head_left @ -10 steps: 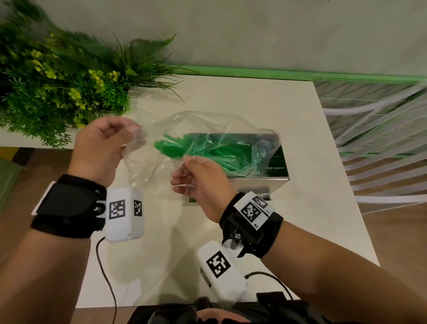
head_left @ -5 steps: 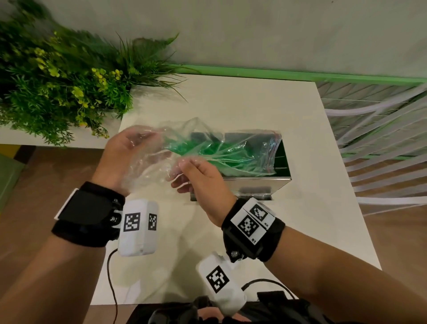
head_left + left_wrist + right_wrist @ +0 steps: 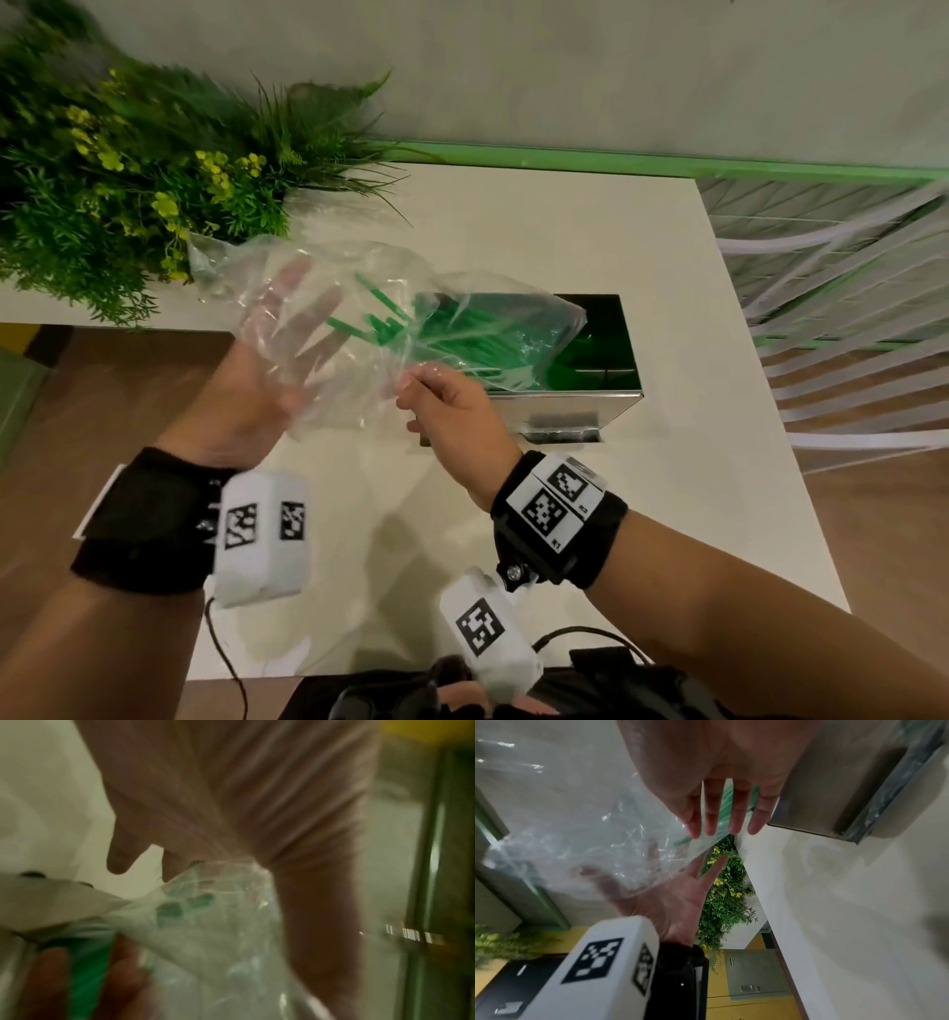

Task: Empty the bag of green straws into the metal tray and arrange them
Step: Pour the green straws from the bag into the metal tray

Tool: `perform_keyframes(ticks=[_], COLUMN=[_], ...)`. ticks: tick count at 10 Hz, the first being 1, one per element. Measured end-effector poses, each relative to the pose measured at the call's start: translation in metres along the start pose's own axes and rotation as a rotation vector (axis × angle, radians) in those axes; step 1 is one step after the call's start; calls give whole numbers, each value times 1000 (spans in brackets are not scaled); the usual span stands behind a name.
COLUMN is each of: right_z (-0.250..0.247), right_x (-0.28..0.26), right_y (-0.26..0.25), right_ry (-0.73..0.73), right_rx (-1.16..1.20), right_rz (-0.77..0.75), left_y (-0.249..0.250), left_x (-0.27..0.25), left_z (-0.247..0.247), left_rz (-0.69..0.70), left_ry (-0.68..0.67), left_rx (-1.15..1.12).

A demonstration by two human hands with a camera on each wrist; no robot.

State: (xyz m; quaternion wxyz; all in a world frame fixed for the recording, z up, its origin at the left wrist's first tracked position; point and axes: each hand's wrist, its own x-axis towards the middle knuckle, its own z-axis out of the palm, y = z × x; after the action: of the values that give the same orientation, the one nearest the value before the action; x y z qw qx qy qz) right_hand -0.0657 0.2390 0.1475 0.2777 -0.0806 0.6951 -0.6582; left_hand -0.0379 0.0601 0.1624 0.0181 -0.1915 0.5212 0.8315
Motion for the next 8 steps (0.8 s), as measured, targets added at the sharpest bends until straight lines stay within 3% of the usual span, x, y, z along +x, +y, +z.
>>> perform_keyframes(ticks=[1,2,3,4,5,6,7,8], right_z=[3,-2,-20,-47,-75,-100,-122,-137], right_x=[-1,-3,-6,-12,-20,-30,-36,-39], right_y=[-1,3,11,22,30,34,37,39], right_ry=[-88,-153,-244,-214,-123,-12,90,166], right_rx=[-65,-107,-149,-195,-194,-114,-75,-18], right_rz=[-56,-23,54,102,148,166,158,139], left_y=[-9,-7,5,9,9,9,13,22], left_x=[3,14,21,23,23,21,25,24], left_z=[17,22,16,5,3,9,2,10], left_rz=[149,277,278,219,221,235,277,314], left_ry=[-70,140,113,9,22,119,361,366], left_rx=[286,240,-60,-210,-189,-288,-431,-412])
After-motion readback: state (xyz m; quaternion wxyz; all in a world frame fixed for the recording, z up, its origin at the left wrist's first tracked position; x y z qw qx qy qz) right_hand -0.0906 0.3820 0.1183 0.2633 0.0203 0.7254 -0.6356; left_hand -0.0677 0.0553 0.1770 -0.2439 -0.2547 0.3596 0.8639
